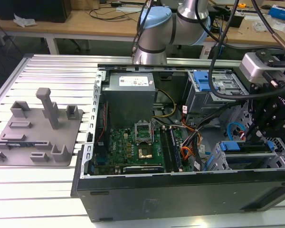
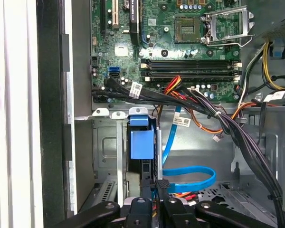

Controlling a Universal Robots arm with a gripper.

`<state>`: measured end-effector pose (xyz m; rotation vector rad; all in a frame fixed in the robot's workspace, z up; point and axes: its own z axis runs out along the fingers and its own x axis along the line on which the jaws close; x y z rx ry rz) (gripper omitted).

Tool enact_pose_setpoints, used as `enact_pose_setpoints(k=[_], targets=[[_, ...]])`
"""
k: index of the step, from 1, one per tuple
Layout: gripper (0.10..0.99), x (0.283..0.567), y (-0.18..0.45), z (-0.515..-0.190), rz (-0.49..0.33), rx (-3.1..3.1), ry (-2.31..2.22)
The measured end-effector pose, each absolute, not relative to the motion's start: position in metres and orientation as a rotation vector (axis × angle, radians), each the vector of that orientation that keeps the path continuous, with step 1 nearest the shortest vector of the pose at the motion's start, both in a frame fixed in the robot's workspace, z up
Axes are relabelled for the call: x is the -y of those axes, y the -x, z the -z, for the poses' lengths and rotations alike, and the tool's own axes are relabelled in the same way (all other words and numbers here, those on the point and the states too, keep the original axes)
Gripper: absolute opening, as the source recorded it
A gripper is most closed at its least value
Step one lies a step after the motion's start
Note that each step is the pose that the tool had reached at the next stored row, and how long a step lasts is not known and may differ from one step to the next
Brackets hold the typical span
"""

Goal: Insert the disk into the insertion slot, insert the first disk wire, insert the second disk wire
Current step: 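Insert the second disk wire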

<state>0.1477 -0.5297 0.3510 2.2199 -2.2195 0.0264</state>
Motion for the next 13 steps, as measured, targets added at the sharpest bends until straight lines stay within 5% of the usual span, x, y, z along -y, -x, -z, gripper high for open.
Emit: enact_pose_setpoints(k=[13], targets=[[0.161,0.5274,-0.1483,-0.3506,-0.026,2.22,-2.219]])
